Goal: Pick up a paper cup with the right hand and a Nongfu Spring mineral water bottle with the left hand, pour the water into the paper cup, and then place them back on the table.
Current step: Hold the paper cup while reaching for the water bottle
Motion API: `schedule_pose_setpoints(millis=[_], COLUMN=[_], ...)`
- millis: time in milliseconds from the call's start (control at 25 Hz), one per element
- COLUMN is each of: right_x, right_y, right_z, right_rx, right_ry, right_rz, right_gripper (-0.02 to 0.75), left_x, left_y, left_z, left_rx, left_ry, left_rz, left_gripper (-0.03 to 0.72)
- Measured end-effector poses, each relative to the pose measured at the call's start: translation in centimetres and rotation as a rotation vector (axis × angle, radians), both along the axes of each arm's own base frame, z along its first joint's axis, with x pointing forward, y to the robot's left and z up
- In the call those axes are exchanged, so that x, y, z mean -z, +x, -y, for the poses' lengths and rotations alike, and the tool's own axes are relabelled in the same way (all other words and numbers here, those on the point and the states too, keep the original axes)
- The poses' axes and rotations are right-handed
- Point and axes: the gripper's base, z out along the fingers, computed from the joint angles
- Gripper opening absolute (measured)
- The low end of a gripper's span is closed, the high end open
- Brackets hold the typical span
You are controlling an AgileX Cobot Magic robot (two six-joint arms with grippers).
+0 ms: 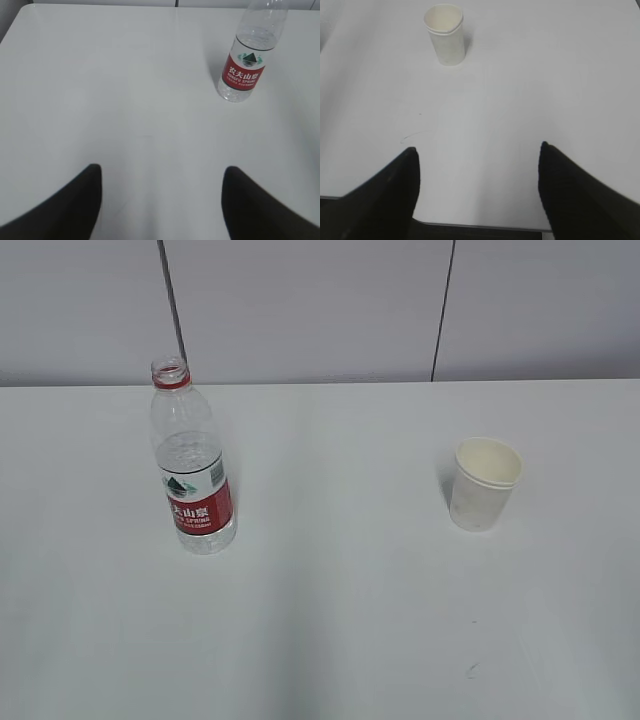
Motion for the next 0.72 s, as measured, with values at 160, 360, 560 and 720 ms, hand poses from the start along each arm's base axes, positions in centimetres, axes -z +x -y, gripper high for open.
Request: schedule_pose_setpoints(millis=[160, 360, 560, 720], right_x=[0.0, 0.0, 0.0, 0.0], right_y=[0.0, 0.0, 0.0, 0.0], right_z=[0.0, 0.0, 0.0, 0.0], right_rx=[0.0, 0.0, 0.0, 0.0], right_ry=[0.0, 0.0, 0.0, 0.0], right_rz=[0.0, 0.0, 0.0, 0.0], right_gripper=[0.552, 0.552, 0.552, 0.552], left_x=[0.0, 0.0, 0.0, 0.0], left_y=[0.0, 0.0, 0.0, 0.0], left_z=[0.0, 0.0, 0.0, 0.0], left_rx=[0.0, 0.0, 0.0, 0.0], left_ry=[0.0, 0.0, 0.0, 0.0], left_rz=[0.0, 0.0, 0.0, 0.0], left_gripper=[0.459, 0.449, 0.44, 0.439])
